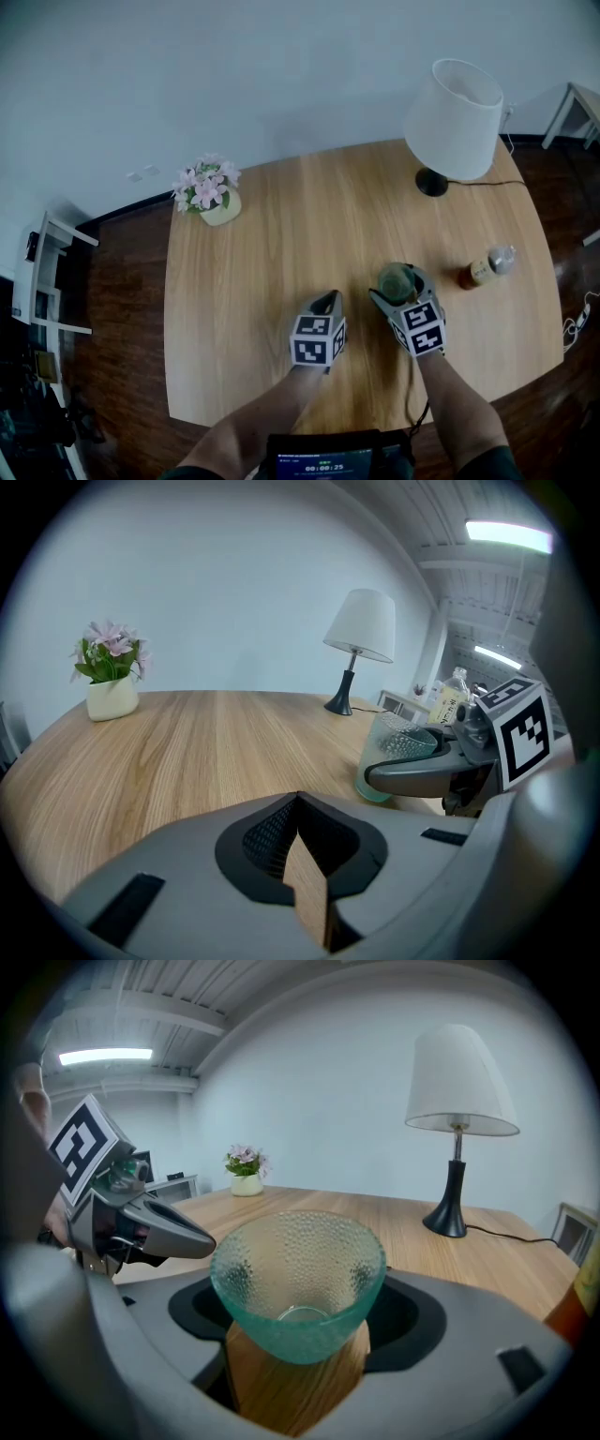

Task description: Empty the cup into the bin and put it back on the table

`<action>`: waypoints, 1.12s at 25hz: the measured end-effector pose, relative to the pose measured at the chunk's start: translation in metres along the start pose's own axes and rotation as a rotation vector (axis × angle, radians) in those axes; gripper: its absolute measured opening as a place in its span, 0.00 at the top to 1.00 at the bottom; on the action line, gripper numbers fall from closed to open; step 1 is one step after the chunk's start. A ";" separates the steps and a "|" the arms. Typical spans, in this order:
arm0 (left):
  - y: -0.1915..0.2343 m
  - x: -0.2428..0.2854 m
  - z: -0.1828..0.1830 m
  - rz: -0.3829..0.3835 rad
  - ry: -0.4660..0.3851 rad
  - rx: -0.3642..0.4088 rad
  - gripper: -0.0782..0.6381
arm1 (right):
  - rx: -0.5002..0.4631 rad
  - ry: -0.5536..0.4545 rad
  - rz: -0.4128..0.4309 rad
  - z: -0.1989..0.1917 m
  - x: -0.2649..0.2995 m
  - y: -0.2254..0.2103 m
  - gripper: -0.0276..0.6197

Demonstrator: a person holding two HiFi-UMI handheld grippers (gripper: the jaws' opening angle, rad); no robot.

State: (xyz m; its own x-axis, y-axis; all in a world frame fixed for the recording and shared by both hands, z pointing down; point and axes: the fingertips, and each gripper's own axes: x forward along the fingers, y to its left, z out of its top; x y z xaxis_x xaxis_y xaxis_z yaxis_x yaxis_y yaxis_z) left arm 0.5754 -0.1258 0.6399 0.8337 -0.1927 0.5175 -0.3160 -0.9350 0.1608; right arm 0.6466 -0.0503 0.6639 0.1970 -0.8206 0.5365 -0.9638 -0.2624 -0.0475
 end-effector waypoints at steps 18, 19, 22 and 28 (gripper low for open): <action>-0.013 -0.054 0.061 -0.084 -0.182 0.029 0.90 | 0.064 -0.149 -0.060 0.049 -0.076 0.008 0.23; -0.015 -0.065 0.068 -0.095 -0.214 0.035 0.90 | 0.077 -0.167 -0.061 0.054 -0.086 0.012 0.26; -0.008 -0.098 0.088 -0.089 -0.304 0.035 0.90 | 0.088 -0.212 -0.075 0.068 -0.117 0.023 0.34; -0.005 -0.163 0.127 -0.122 -0.465 0.104 0.90 | 0.135 -0.346 -0.035 0.109 -0.168 0.063 0.57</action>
State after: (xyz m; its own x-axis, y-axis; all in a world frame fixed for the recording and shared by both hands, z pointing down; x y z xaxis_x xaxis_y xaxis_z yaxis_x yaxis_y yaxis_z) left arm 0.4987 -0.1276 0.4485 0.9832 -0.1700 0.0663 -0.1760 -0.9793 0.0995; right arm 0.5727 0.0158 0.4786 0.3008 -0.9270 0.2240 -0.9276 -0.3389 -0.1573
